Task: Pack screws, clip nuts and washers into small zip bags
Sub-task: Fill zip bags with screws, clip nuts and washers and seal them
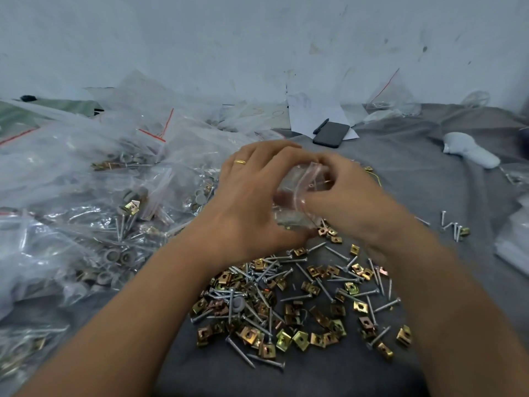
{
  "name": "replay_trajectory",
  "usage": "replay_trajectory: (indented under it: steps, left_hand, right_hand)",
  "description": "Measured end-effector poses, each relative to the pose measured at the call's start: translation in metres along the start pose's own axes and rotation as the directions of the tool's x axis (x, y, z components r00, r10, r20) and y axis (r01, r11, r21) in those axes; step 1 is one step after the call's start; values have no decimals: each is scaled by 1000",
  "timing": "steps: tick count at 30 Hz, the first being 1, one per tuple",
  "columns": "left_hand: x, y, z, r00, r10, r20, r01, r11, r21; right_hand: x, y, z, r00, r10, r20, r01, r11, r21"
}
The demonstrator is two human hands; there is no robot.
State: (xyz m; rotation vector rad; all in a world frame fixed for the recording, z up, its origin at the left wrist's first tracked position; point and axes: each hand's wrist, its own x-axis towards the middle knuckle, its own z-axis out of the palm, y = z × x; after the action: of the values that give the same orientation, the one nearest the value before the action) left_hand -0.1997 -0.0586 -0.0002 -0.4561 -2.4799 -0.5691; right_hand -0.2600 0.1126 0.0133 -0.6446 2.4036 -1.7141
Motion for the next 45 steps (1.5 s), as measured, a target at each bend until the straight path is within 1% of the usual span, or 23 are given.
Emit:
replay_trajectory:
  steps: [1,3,4,5,6,7,8,10,11,13,14,16,17,19,21,25,28,32,36,41,45]
  left_hand:
    - [0,-2,-3,1000,-21,-12,21,1000,-8]
    - [1,-7,-11,998,-64,-18,64,998,-7]
    - [1,-10,-15,996,-88,-18,88,996,-2]
    - [1,-12,-19,993,-113,-22,113,994,-3]
    - [1,-15,-22,990,-139,-35,138,990,-14]
    - [0,-18,-25,985,-161,-56,159,987,-38]
    - [-1,-21,-27,980,-179,-84,174,982,-69]
    - [-3,-26,-30,964,-209,-165,190,974,-120]
    - [-3,-28,-30,949,-226,-219,199,970,-141]
    - [-3,-31,-32,914,-262,-309,212,959,-187]
    - [-4,-32,-32,907,-270,-323,212,956,-202]
    - [-4,-33,-32,914,-266,-306,209,956,-206]
    - [-4,-33,-32,920,-262,-292,208,957,-203]
    - [-4,-32,-31,924,-264,-276,214,956,-200]
    - [-3,-30,-30,923,-277,-268,229,953,-197]
    - [-2,-27,-28,931,-267,-248,232,959,-161]
    - [-1,-26,-29,941,-254,-225,229,965,-130]
    - [-1,-25,-30,943,-254,-217,232,965,-119]
    - [-2,-25,-29,942,-263,-210,240,962,-128]
    - [-2,-22,-29,940,-282,-193,256,955,-150]
    - [-2,-20,-30,942,-284,-180,258,953,-157]
  right_hand:
    - [-1,0,-8,1000,5,-4,-4,998,59]
    - [-2,0,-26,997,-10,-72,19,992,123]
    - [-3,0,-34,992,-45,-118,57,993,100]
    - [-5,1,-41,986,-93,-138,98,995,32]
    - [-6,4,-45,984,-140,-108,134,989,-67]
    - [-7,6,-47,985,-170,-31,163,972,-170]
    - [-7,9,-45,984,-167,68,179,948,-263]
    - [-8,13,-36,969,-85,233,173,904,-391]
    - [-7,14,-30,959,-46,279,168,886,-432]
    - [-5,17,-19,945,3,328,175,841,-512]
    - [-3,19,-15,940,27,341,181,807,-563]
    - [0,22,-11,935,93,341,166,737,-655]
    - [1,23,-10,935,123,333,148,718,-680]
    - [3,26,-10,941,143,308,119,710,-694]
    - [3,29,-11,948,126,293,115,720,-684]
    - [1,36,-17,955,88,283,113,776,-621]
    - [1,40,-23,969,57,240,98,804,-587]
    - [3,41,-26,977,27,210,116,758,-642]
    - [6,38,-16,972,17,236,162,678,-717]
    - [7,36,-11,972,8,236,172,661,-730]
    - [6,36,-10,981,19,194,133,662,-738]
